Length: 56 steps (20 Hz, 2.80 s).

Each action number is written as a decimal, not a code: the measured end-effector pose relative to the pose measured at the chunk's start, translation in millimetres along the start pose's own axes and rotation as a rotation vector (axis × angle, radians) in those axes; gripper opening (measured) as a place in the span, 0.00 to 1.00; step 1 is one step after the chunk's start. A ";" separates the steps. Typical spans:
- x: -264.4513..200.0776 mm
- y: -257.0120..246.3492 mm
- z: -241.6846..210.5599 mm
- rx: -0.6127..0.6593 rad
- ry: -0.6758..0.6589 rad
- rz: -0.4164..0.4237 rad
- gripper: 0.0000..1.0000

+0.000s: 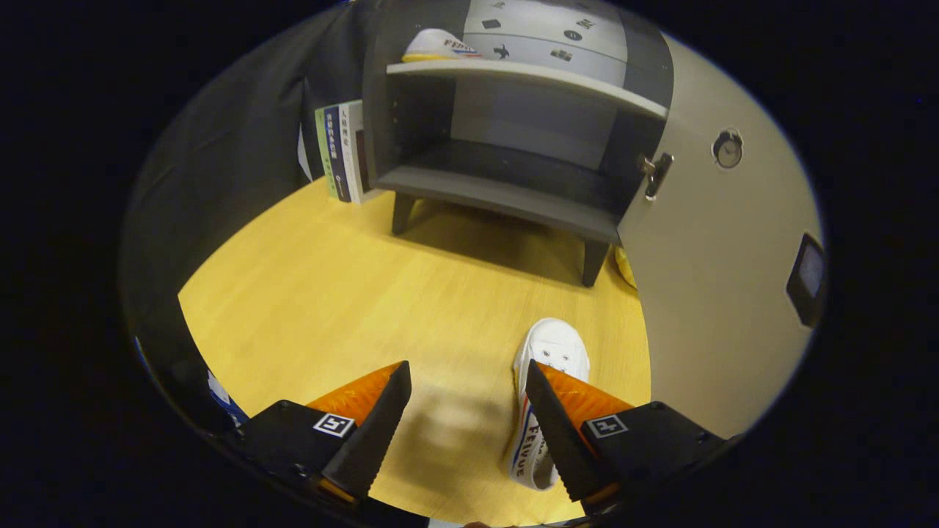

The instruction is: Open the shoe cabinet door, grab the shoes and put them into the shoe cabinet, then close the shoe cabinet door.

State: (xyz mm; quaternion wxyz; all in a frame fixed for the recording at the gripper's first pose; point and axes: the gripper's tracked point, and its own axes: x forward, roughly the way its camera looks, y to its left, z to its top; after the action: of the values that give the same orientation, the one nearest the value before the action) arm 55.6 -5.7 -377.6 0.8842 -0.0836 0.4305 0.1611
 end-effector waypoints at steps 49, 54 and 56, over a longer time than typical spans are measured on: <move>-126.1 4.9 132.1 0.063 -0.274 -0.026 0.02; -170.3 -2.4 187.8 0.060 -0.391 -0.052 0.02; -179.2 -7.1 210.0 0.062 -0.428 -0.066 0.02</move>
State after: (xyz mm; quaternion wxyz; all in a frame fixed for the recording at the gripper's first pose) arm 108.9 9.7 -107.1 0.9624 -0.0342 0.2348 0.1327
